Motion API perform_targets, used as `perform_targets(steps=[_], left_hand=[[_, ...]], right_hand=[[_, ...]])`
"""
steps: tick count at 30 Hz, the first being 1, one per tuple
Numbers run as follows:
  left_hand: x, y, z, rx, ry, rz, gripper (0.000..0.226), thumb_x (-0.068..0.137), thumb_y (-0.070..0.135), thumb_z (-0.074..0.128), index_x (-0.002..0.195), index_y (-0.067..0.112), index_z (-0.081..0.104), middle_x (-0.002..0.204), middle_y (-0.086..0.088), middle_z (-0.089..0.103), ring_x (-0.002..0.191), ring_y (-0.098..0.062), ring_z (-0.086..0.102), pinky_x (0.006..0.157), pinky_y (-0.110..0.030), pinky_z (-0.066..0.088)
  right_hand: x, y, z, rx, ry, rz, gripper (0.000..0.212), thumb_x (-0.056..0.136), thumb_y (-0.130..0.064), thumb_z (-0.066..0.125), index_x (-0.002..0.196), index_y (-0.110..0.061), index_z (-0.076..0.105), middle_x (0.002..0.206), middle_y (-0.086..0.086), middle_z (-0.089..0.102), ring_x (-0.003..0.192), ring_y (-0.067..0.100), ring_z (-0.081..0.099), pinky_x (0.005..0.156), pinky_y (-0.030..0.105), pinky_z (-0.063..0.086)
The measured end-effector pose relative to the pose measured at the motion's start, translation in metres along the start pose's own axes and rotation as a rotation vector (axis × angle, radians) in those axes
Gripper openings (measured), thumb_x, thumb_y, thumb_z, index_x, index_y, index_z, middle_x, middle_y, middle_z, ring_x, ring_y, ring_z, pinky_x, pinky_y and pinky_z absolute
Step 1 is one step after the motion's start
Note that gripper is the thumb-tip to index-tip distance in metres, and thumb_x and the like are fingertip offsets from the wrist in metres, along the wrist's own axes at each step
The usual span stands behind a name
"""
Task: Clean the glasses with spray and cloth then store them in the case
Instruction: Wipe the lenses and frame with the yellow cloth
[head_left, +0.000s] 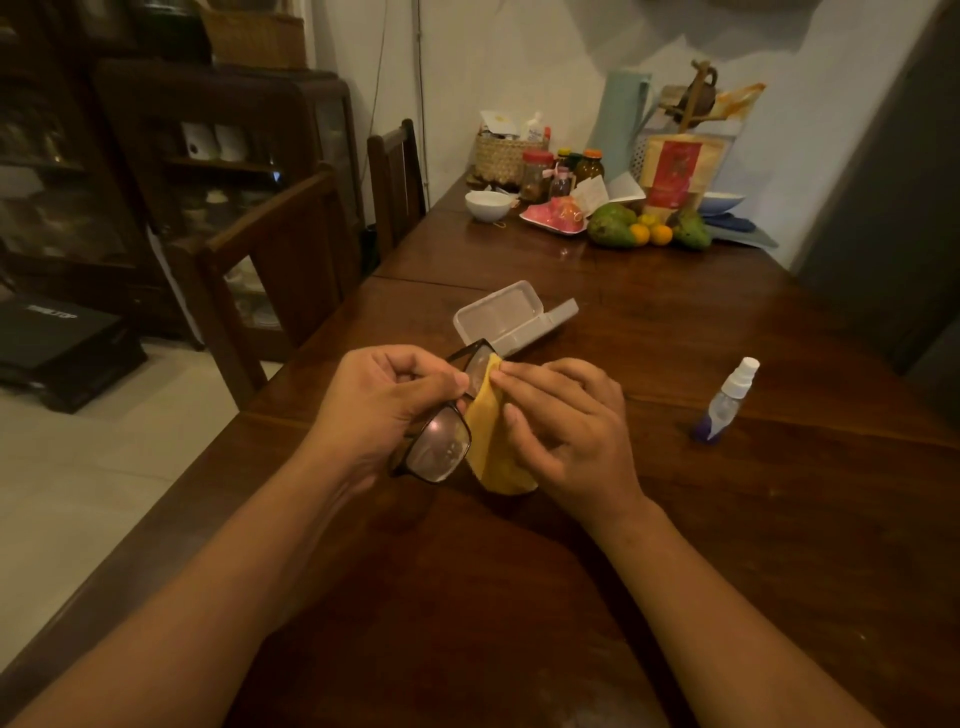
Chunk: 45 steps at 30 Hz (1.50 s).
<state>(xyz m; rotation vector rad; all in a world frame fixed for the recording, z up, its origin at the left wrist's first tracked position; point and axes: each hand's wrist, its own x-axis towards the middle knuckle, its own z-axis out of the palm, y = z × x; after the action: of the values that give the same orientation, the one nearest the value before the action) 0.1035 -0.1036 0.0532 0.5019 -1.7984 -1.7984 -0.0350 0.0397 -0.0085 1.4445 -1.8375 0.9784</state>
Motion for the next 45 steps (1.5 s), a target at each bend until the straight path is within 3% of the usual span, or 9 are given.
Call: perform_targets(steps=[5,11,17,22,25,28,33,40,45], left_hand=[[-0.003,0.001,0.002,-0.014,-0.027,-0.01,0.004,0.081,-0.002,0.071,0.077,-0.004,0.07,0.066,-0.01,0.072,0.057,-0.016,0.067,0.055,-0.024,0.054],[-0.002,0.001,0.002,0.018,-0.014,0.007,0.006,0.079,-0.002,0.073,0.073,0.0,0.072,0.064,-0.011,0.071,0.057,-0.015,0.065,0.057,-0.023,0.054],[-0.003,0.001,0.003,0.011,-0.038,0.008,0.009,0.08,-0.001,0.072,0.072,0.002,0.072,0.065,-0.011,0.071,0.059,-0.016,0.066,0.058,-0.023,0.055],[-0.003,0.002,0.002,0.027,-0.022,0.019,0.008,0.081,-0.001,0.071,0.073,0.001,0.072,0.065,-0.009,0.071,0.06,-0.013,0.067,0.059,-0.021,0.054],[-0.003,0.0,0.004,0.02,-0.033,0.005,0.009,0.08,-0.002,0.072,0.072,0.002,0.072,0.063,-0.01,0.071,0.058,-0.014,0.066,0.058,-0.021,0.053],[-0.002,-0.001,0.002,0.015,-0.052,0.012,0.01,0.08,-0.002,0.071,0.071,0.003,0.071,0.064,-0.01,0.071,0.058,-0.015,0.066,0.057,-0.023,0.054],[-0.002,0.001,0.0,0.009,-0.028,0.019,0.005,0.081,-0.003,0.069,0.076,-0.003,0.07,0.063,-0.008,0.071,0.059,-0.013,0.066,0.058,-0.02,0.054],[0.0,0.001,-0.002,-0.004,-0.005,0.022,0.006,0.083,-0.002,0.069,0.079,-0.006,0.07,0.063,-0.01,0.07,0.059,-0.014,0.065,0.058,-0.02,0.054],[0.0,-0.001,0.0,0.002,-0.011,0.018,0.006,0.082,-0.002,0.069,0.076,-0.003,0.071,0.063,-0.008,0.071,0.059,-0.013,0.066,0.057,-0.02,0.053]], right_hand=[[0.0,-0.007,0.006,0.039,-0.083,-0.049,0.049,0.094,-0.036,0.062,0.142,-0.025,0.054,0.148,-0.01,0.052,0.125,0.017,0.05,0.098,0.038,0.042],[-0.002,0.009,0.002,-0.018,0.023,-0.031,0.036,0.092,-0.026,0.067,0.128,-0.025,0.067,0.131,-0.011,0.065,0.116,0.017,0.055,0.088,0.039,0.044],[0.001,0.0,0.007,0.049,-0.021,-0.085,0.036,0.102,-0.03,0.054,0.136,-0.02,0.059,0.142,-0.006,0.058,0.119,0.019,0.053,0.093,0.038,0.046],[-0.003,0.01,0.006,0.048,0.017,-0.082,0.036,0.092,-0.016,0.07,0.127,-0.021,0.067,0.132,-0.008,0.065,0.114,0.022,0.059,0.085,0.045,0.047],[-0.002,0.007,0.008,0.045,0.02,-0.025,0.038,0.096,-0.018,0.063,0.134,-0.021,0.062,0.138,-0.008,0.061,0.119,0.02,0.056,0.089,0.045,0.048],[-0.001,0.0,0.009,0.105,-0.021,-0.109,0.036,0.102,-0.022,0.055,0.138,-0.02,0.057,0.144,-0.006,0.056,0.121,0.022,0.054,0.092,0.043,0.047],[-0.004,0.015,0.003,0.1,0.005,-0.127,0.032,0.094,-0.016,0.065,0.126,-0.022,0.069,0.134,-0.009,0.063,0.119,0.021,0.053,0.086,0.047,0.047],[-0.005,0.01,0.003,0.085,-0.011,-0.203,0.031,0.097,-0.016,0.06,0.127,-0.018,0.067,0.134,-0.005,0.063,0.12,0.02,0.052,0.088,0.045,0.048],[-0.006,0.017,0.002,0.054,0.002,-0.103,0.033,0.095,-0.013,0.063,0.126,-0.019,0.068,0.133,-0.005,0.065,0.122,0.022,0.05,0.088,0.048,0.048]])
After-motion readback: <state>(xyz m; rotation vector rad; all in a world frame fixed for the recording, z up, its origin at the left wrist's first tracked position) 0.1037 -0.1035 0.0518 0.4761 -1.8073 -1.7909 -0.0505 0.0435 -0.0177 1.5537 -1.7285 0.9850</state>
